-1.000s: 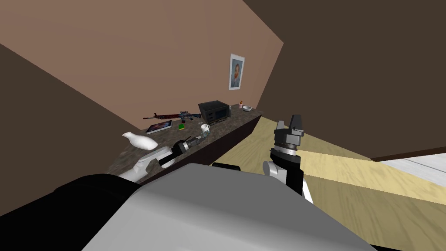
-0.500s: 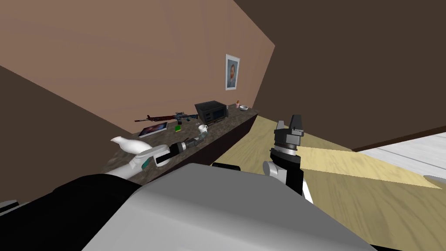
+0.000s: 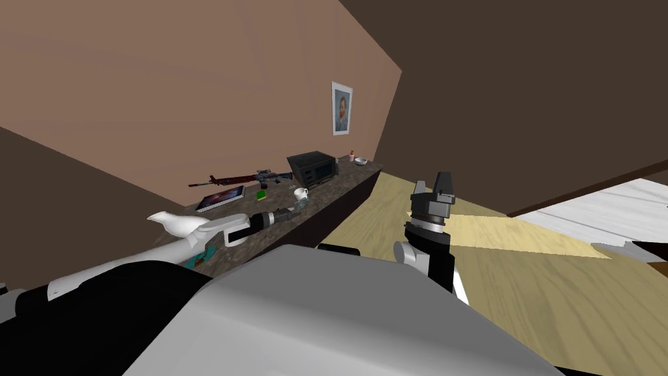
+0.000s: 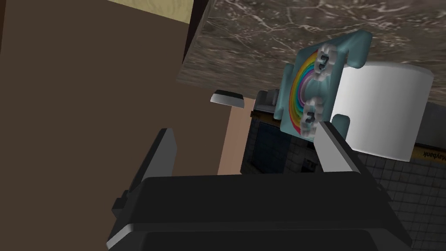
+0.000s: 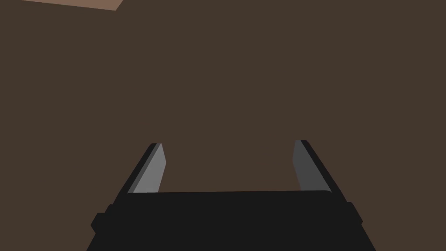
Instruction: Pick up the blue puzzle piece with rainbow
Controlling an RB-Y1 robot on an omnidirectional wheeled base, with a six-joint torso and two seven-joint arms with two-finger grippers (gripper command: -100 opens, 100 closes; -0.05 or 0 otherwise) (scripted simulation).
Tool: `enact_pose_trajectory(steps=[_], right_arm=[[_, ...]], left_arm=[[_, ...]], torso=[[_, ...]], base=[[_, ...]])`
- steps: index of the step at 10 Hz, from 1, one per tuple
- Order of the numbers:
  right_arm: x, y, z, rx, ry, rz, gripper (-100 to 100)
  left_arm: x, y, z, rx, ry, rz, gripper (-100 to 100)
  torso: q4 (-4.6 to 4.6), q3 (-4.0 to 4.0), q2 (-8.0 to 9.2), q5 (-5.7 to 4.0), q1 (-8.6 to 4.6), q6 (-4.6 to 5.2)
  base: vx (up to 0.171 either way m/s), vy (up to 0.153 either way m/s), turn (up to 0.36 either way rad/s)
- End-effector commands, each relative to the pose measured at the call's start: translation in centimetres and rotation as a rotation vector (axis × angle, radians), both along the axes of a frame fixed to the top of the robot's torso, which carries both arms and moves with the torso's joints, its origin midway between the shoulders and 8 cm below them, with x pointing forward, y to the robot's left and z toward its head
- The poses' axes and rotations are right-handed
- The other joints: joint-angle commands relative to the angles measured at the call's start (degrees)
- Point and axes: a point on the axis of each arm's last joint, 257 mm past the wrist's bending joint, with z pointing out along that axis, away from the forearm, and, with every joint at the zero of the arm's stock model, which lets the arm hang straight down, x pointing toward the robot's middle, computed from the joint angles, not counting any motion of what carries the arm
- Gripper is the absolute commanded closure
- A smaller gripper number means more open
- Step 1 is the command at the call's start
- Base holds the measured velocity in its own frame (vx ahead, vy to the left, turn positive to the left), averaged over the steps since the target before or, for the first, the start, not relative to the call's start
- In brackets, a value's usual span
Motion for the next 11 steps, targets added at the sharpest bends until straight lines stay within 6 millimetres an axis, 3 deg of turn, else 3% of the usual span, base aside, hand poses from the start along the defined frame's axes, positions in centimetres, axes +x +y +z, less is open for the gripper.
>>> enact_pose_trajectory(steps=[1, 11], right_arm=[[0.0, 0.0, 0.0, 0.000, 0.000, 0.000, 0], [0.0, 0.0, 0.0, 0.000, 0.000, 0.000, 0]], left_arm=[[-0.4, 1.2, -0.6, 0.051, 0.027, -0.017, -100], [-2.0, 7.7, -1.4, 0.287, 0.142, -0.107, -100]], torso=[[0.00, 0.00, 0.00, 0.00, 0.00, 0.00], [-0.01, -0.02, -0.04, 0.00, -0.02, -0.02]], base=[[-0.004, 0.014, -0.127], [0.001, 0.014, -0.127]])
